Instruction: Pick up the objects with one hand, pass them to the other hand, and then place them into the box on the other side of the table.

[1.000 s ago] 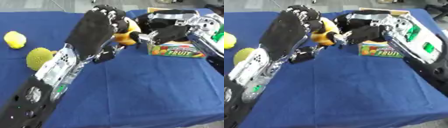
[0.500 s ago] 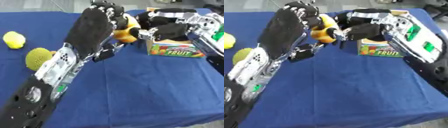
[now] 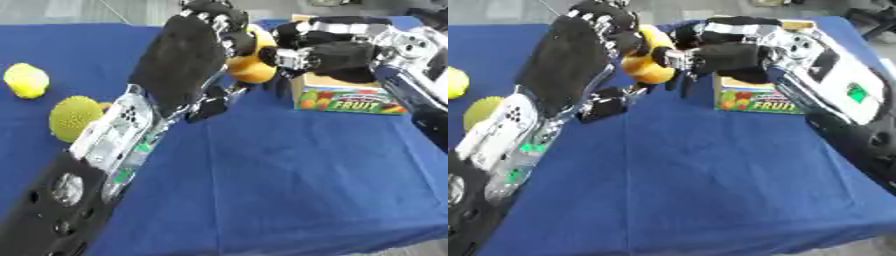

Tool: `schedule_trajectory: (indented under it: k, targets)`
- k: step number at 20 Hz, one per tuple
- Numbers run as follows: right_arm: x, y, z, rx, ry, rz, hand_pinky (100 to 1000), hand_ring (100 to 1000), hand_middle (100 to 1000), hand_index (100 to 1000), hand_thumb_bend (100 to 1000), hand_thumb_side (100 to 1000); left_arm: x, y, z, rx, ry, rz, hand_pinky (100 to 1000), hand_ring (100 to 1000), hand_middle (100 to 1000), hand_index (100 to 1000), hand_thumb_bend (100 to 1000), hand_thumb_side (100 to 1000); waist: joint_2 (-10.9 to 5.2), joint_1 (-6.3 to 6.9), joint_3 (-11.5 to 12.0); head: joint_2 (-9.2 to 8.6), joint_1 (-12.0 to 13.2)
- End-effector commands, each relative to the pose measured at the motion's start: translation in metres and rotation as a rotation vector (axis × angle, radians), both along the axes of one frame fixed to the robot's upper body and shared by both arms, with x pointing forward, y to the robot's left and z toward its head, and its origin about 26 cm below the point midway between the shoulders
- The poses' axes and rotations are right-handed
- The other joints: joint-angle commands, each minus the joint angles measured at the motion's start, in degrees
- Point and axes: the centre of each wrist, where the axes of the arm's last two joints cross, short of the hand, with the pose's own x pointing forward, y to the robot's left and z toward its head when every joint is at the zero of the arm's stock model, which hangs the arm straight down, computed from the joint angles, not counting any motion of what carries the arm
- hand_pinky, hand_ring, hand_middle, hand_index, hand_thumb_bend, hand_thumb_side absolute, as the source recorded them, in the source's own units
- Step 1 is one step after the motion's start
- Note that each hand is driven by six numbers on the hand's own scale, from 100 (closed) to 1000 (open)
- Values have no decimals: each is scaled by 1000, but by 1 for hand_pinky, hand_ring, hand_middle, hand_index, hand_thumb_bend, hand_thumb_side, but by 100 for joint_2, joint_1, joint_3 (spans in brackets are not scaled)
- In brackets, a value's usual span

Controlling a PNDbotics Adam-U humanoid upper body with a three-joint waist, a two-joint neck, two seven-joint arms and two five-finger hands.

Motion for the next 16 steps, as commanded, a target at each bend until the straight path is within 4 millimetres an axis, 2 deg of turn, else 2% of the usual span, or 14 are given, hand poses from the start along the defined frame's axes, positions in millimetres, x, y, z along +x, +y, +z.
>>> schedule_trajectory:
  k: [1,6,11,16]
  targets:
    - [-3,1,9,17,-17,16,473,577,504,541,100,469,0,0,7,1,-19,10,731,690,638,720,708,100,-15,-63,-8,8,-32]
    - [-3,1,9,27,-11,12,452,559,496,534,100,454,0,0,7,5,-28,32,829,777,743,782,850,100,-12,-61,-17,8,-39]
    - [-3,0,9,36,-16,5,443,550,490,528,100,445,1,2,7,-18,-39,75,867,803,770,838,967,100,-12,-59,-24,5,-34]
    - [-3,-2,9,40,-23,-13,439,547,486,522,100,437,3,4,6,-74,-47,125,882,810,774,879,1000,100,-10,-57,-31,-4,-21]
